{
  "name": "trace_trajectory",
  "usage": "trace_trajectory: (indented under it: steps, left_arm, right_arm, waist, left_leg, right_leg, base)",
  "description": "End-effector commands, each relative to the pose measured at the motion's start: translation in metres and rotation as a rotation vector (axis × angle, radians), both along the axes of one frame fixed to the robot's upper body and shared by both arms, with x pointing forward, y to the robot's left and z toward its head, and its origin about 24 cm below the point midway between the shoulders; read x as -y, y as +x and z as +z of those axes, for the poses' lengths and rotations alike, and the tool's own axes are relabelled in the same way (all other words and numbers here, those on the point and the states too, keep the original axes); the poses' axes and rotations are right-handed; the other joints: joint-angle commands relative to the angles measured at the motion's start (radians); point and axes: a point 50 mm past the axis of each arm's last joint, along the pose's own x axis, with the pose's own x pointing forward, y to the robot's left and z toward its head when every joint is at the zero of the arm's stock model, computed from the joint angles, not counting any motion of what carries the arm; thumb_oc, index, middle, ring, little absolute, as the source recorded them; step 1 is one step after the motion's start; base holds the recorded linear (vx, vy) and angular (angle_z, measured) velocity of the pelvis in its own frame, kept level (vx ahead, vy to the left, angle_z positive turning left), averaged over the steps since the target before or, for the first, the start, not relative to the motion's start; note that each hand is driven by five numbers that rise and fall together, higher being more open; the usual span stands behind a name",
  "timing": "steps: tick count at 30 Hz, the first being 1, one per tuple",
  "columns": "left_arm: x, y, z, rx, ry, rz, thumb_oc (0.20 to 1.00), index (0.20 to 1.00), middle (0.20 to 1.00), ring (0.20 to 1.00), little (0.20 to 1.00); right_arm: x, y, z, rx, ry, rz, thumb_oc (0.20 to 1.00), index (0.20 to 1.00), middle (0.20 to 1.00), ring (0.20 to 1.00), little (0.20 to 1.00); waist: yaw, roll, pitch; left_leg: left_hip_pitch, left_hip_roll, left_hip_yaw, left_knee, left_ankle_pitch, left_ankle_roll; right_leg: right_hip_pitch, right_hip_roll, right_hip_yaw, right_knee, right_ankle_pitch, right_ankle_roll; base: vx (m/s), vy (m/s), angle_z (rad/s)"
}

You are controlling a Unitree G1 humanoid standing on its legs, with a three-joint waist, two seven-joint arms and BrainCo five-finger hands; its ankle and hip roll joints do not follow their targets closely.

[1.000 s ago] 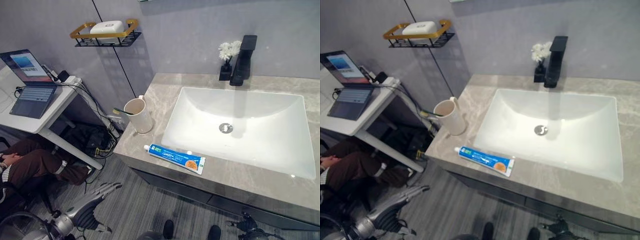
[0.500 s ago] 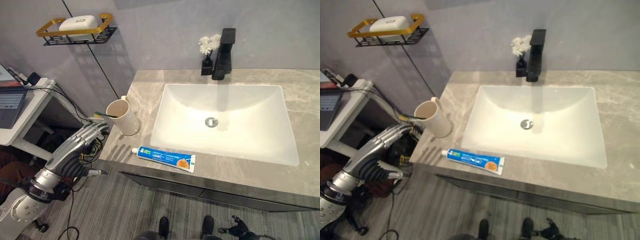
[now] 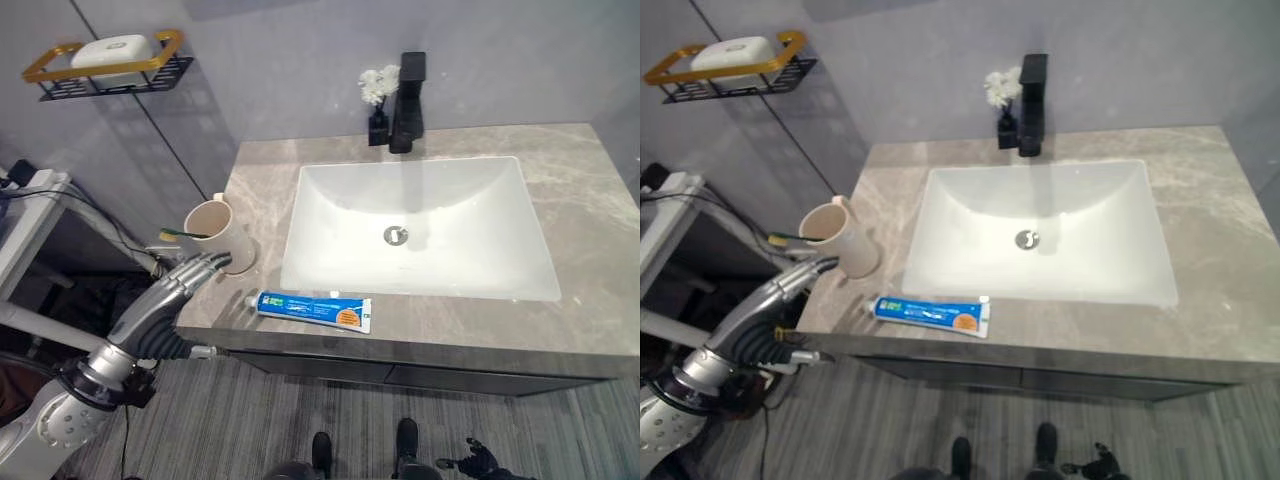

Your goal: Put brush and paste in cup on sink, flatten towel.

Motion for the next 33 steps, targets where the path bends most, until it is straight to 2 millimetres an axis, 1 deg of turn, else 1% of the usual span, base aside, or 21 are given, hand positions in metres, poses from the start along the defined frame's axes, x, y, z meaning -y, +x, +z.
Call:
trace_trajectory:
  steps: [1,5,7,13,16,18,19,20,23,27,33]
  left_arm:
    - [0.013,0.005,0.020,0.104,-0.008,-0.081,1.000,1.000,1.000,1.000,1.000]
    - [0.017,0.007,0.015,0.084,0.003,-0.102,1.000,1.000,1.000,1.000,1.000]
    - [0.020,0.009,0.007,0.050,0.008,-0.109,1.000,1.000,1.000,1.000,1.000]
    - [0.023,0.008,-0.002,0.006,0.014,-0.121,1.000,1.000,1.000,1.000,1.000]
    - [0.024,0.008,-0.016,-0.057,0.010,-0.119,1.000,1.000,1.000,1.000,1.000]
    - [0.024,0.007,-0.018,-0.063,0.011,-0.117,1.000,1.000,1.000,1.000,1.000]
    - [0.024,0.007,-0.025,-0.104,-0.022,-0.100,1.000,1.000,1.000,1.000,1.000]
    - [0.026,0.009,-0.030,-0.133,-0.118,-0.072,1.000,1.000,1.000,1.000,1.000]
    - [0.029,0.010,-0.030,-0.130,-0.159,-0.064,1.000,1.000,1.000,1.000,1.000]
    - [0.032,0.011,-0.032,-0.135,-0.160,-0.064,1.000,1.000,1.000,1.000,1.000]
    - [0.026,0.012,-0.036,-0.157,-0.195,-0.021,1.000,1.000,1.000,1.000,1.000]
  right_arm:
    - [-0.013,0.024,0.003,0.066,0.021,0.050,1.000,1.000,1.000,1.000,1.000]
    - [-0.011,0.023,0.004,0.067,0.012,0.032,1.000,1.000,1.000,1.000,1.000]
    - [-0.008,0.017,0.002,0.055,0.015,-0.012,1.000,1.000,1.000,1.000,1.000]
    - [-0.005,0.008,0.000,0.028,0.012,-0.043,1.000,1.000,1.000,1.000,1.000]
    - [-0.003,0.003,-0.001,0.017,0.006,-0.062,1.000,1.000,1.000,1.000,1.000]
    - [-0.003,0.003,-0.001,0.020,0.006,-0.062,1.000,1.000,1.000,1.000,1.000]
    - [-0.003,0.004,-0.001,0.029,0.012,-0.071,1.000,1.000,1.000,1.000,1.000]
    - [-0.002,0.003,-0.001,0.039,0.035,-0.137,1.000,1.000,1.000,1.000,1.000]
    - [-0.002,0.002,-0.002,0.051,0.049,-0.198,1.000,1.000,1.000,1.000,1.000]
    - [-0.005,0.006,-0.001,0.062,0.053,-0.170,1.000,1.000,1.000,1.000,1.000]
    - [-0.007,0.004,-0.002,0.076,0.091,-0.237,1.000,1.000,1.000,1.000,1.000]
  waist:
    - [-0.010,-0.058,0.006]
    - [-0.011,-0.065,0.001]
    - [-0.021,-0.069,-0.003]
    - [-0.030,-0.071,-0.005]
    - [-0.038,-0.075,-0.003]
    - [-0.038,-0.075,-0.003]
    - [-0.041,-0.079,-0.003]
    - [-0.042,-0.081,-0.003]
    - [-0.040,-0.080,-0.003]
    - [-0.043,-0.086,-0.005]
    - [-0.042,-0.095,-0.005]
  left_leg:
    - [-0.013,-0.024,0.005,0.010,-0.001,-0.012]
    - [-0.016,-0.020,0.015,0.010,-0.003,-0.013]
    - [-0.011,-0.014,0.022,0.010,-0.007,-0.014]
    - [-0.003,-0.007,0.031,0.010,-0.012,-0.016]
    - [-0.002,-0.002,0.039,0.010,-0.013,-0.017]
    - [-0.002,-0.001,0.042,0.010,-0.014,-0.017]
    - [0.001,0.001,0.045,0.010,-0.015,-0.017]
    - [0.001,0.001,0.046,0.010,-0.014,-0.016]
    - [0.001,0.003,0.046,0.010,-0.015,-0.015]
    - [0.000,0.006,0.046,0.010,-0.016,-0.016]
    - [-0.004,0.010,0.050,0.010,-0.016,-0.016]
  right_leg:
    - [0.072,-0.070,0.050,0.010,-0.025,0.102]
    - [0.063,-0.065,0.055,0.010,-0.023,0.103]
    - [0.060,-0.058,0.061,0.010,-0.025,0.101]
    - [0.058,-0.053,0.069,0.010,-0.028,0.099]
    - [0.053,-0.044,0.076,0.010,-0.031,0.097]
    - [0.051,-0.043,0.078,0.010,-0.031,0.098]
    - [0.050,-0.041,0.082,0.010,-0.031,0.097]
    - [0.048,-0.040,0.084,0.010,-0.031,0.096]
    - [0.048,-0.037,0.083,0.010,-0.033,0.095]
    - [0.045,-0.034,0.085,0.010,-0.032,0.095]
    - [0.037,-0.031,0.089,0.010,-0.028,0.094]
  base:
    - [0.03,-0.014,-0.06]
    - [0.03,-0.014,-0.07]
    - [0.05,-0.026,-0.14]
    - [0.01,-0.005,-0.02]
    - [0.01,-0.019,-0.09]
    - [0.01,-0.008,-0.16]
    - [0.01,-0.008,-0.15]
    - [0.01,-0.012,-0.09]
    - [0.00,-0.002,-0.02]
    - [0.00,0.000,0.00]
    - [0.00,0.000,0.00]
